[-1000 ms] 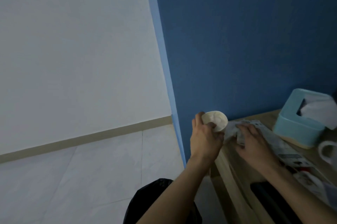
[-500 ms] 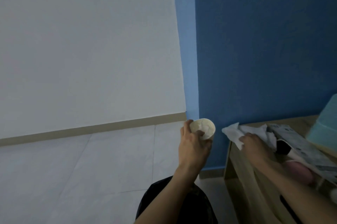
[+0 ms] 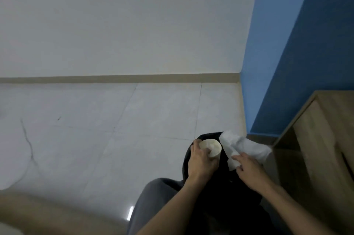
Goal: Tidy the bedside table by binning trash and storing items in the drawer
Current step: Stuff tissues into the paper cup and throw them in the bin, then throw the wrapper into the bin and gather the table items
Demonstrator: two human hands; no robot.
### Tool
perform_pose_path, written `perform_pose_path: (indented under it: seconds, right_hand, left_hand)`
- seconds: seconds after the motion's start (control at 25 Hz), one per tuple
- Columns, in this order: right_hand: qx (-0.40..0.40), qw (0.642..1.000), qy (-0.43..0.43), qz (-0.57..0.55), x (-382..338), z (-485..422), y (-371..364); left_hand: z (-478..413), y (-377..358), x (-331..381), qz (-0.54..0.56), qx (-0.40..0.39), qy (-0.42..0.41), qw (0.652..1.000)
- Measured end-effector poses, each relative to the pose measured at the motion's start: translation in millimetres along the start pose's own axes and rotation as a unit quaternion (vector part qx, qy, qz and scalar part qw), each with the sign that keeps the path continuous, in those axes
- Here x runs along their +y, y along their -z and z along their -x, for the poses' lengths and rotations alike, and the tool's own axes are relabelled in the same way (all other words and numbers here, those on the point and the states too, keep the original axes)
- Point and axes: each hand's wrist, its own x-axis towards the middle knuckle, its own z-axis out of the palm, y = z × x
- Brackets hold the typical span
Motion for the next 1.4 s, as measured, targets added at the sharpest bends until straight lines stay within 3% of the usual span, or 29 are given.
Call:
perform_pose_path:
  seconds: [0.36,0.52,0.72,0.88,1.0,1.12,1.28,1.32,1.4]
  right_hand:
    - [-0.178,0.983,-0.049,0.020,15,-3,-46]
    - [-0.194,0.980,-0.045,0.019,12,-4,-38]
    - [-0.106,0.993,-0.032,0.043,9,-5,-2]
    - [0.043,0.999,-0.019,0.024,11,0,58]
    - [0.178,0.983,-0.034,0.014,37,13,123]
    - [0.317,0.948,-0.038,0.007,70,35,179]
    - [0.437,0.888,-0.126,0.060,119,74,229]
    - [0.443,0.879,-0.156,0.081,137,80,236]
    - [0.381,0.886,-0.240,0.113,167,88,243]
  left_hand:
    - [4,-38,-35,-0.032,-0.072,0.027,0.997]
    - [4,-39,-33,-0.030,-0.126,0.035,0.991]
    - [-2,-27,0,-0.012,-0.072,-0.014,0.997]
    - [-16,-22,59,0.036,-0.035,-0.092,0.995]
    - [-27,-30,122,0.079,-0.042,-0.156,0.984]
    - [-22,-45,192,0.104,-0.099,-0.194,0.970]
    - [-7,-78,252,0.064,-0.240,-0.200,0.948]
    - [-2,-86,261,0.039,-0.271,-0.204,0.940]
    - [3,-98,268,0.003,-0.296,-0.212,0.931]
